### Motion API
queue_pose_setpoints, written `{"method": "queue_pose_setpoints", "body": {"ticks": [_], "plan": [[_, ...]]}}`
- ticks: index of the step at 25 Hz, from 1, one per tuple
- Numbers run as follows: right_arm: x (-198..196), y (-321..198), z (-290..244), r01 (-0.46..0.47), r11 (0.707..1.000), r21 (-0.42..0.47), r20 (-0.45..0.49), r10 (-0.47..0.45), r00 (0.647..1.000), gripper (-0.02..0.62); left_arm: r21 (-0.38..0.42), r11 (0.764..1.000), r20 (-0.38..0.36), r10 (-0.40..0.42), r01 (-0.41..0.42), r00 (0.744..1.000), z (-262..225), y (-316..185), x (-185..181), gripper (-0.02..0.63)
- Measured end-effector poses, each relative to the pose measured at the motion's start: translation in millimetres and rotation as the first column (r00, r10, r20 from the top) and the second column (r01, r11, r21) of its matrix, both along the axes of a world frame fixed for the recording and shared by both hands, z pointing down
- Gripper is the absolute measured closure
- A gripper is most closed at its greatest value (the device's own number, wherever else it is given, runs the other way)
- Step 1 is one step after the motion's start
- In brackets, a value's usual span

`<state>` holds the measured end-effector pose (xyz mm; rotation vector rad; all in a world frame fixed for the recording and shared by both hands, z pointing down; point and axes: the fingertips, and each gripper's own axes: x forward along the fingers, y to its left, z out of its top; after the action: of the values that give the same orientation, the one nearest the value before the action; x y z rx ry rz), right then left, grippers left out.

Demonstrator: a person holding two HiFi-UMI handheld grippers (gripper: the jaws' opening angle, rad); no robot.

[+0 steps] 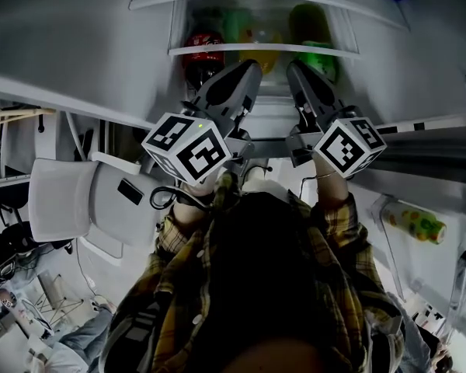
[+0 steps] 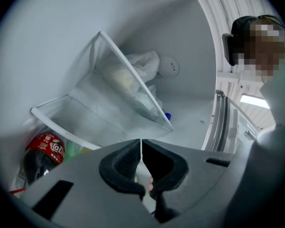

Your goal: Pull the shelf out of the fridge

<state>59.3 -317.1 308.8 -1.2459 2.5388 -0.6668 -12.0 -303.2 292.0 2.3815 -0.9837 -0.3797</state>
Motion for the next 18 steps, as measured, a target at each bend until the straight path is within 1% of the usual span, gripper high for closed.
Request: {"method": "queue_pose_setpoints", "body": {"ticks": [2,5,8,12,16,18], "plan": [[0,-3,4,0.002,0.999,-0.042,0.060,0.000,0.998,0.575,-0.023,1.000,-0.021,-0.011,0.010,1.000,2,-3,0,0.601],[-2,-8,10,0.016,0.996,-0.092,0.153,-0.002,0.988,0.574,-0.068,0.998,-0.074,-0.012,0.006,0.997,7,-6,0,0.597],[-4,-13,14,0.030,0.991,-0.133,0.223,0.000,0.975,0.569,-0.088,0.996,-0.079,-0.001,-0.006,0.997,12,-8,3,0.548],[-5,-19,20,0.041,0.986,-0.164,0.262,0.003,0.965,0.517,-0.124,0.992,-0.099,0.008,-0.021,0.995,19,-14,11,0.501],[-3,-26,26,0.063,0.977,-0.205,0.342,0.011,0.940,0.472,-0.172,0.984,-0.114,0.019,-0.038,0.993,31,-19,15,0.455],[-1,-30,30,0.063,0.973,-0.220,0.364,0.022,0.931,0.454,-0.205,0.978,-0.140,0.016,-0.045,0.990,38,-23,16,0.442]]}}
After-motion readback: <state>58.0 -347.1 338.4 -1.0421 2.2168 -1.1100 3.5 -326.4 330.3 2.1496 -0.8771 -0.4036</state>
